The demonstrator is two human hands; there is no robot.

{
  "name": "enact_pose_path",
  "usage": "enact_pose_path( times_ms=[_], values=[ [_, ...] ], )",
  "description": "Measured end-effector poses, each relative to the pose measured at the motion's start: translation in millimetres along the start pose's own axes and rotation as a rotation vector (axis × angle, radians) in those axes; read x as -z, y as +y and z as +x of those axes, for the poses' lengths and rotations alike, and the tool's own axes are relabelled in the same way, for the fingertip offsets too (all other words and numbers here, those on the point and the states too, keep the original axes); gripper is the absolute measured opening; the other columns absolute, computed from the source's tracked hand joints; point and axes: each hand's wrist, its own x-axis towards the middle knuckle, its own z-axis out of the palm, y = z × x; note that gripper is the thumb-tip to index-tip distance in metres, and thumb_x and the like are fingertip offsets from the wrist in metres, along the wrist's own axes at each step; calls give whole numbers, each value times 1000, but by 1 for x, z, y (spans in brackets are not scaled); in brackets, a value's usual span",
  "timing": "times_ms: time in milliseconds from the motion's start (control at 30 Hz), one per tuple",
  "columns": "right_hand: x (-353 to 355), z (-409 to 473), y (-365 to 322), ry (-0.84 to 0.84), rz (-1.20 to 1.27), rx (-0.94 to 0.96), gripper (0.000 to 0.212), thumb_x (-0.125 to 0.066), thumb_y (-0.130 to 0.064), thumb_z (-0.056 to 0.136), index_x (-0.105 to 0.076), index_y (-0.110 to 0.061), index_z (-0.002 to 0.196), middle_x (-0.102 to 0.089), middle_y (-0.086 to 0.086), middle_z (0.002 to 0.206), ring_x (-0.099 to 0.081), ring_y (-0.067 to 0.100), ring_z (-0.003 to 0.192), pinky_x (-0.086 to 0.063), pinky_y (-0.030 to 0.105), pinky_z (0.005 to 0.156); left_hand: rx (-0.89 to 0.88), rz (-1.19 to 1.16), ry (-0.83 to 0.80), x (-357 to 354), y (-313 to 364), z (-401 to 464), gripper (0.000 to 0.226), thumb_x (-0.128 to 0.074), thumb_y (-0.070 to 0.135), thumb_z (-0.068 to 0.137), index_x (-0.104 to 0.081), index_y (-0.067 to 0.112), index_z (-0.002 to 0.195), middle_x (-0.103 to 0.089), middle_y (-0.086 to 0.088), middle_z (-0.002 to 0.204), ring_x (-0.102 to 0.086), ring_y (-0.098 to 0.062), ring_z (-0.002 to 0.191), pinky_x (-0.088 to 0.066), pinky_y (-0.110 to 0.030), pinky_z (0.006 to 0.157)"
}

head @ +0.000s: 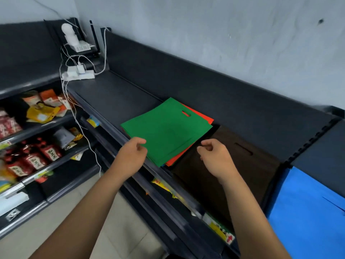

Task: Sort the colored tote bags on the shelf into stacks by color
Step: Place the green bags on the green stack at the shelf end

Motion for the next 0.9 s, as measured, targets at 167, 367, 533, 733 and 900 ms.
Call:
enact_pose_path(
  times_ms=[167, 367, 533, 733, 900],
  values=[
    [-15, 65, -24, 23, -85, 35, 27, -66, -29, 100, -64, -17, 123, -66, -7, 96, -64, 11, 78, -51, 29, 70, -59, 44, 23, 17, 16, 72, 36, -49, 25, 106, -53, 25, 142, -67, -1, 98, -60, -21, 69, -48, -36, 61],
    [-27, 98, -16, -14, -149, -82, 40, -67, -34, 99, -64, -12, 131, -71, 2, 106, -72, 22, 91, -57, 40, 87, -146, -2, -37, 22, 27, 126, 34, -53, 26, 106, -55, 29, 139, -64, 6, 109, -67, -32, 93, -58, -47, 77],
    [-29, 111, -12, 14, -188, -169, 39, -65, -37, 100, -62, -15, 133, -70, 0, 105, -70, 21, 91, -49, 31, 76, -199, 38, -75, 19, 31, 176, 31, -51, 23, 106, -56, 32, 135, -65, 7, 107, -68, -34, 94, -57, -47, 75],
    [-36, 110, -5, 139, -283, -323, 25, -64, -36, 97, -63, -12, 90, -64, -1, 69, -59, 15, 58, -42, 30, 54, -298, 79, -97, 10, 35, 232, 32, -52, 16, 104, -60, 26, 133, -65, 7, 106, -62, -22, 65, -47, -33, 51],
    [-55, 100, -6, 215, -253, -455, 33, -66, -37, 96, -71, -5, 89, -67, 4, 71, -60, 20, 60, -40, 30, 54, -412, 211, -131, 5, 37, 279, 37, -56, 17, 102, -59, 17, 138, -56, -3, 123, -60, -9, 84, -44, -22, 64]
  ],
)
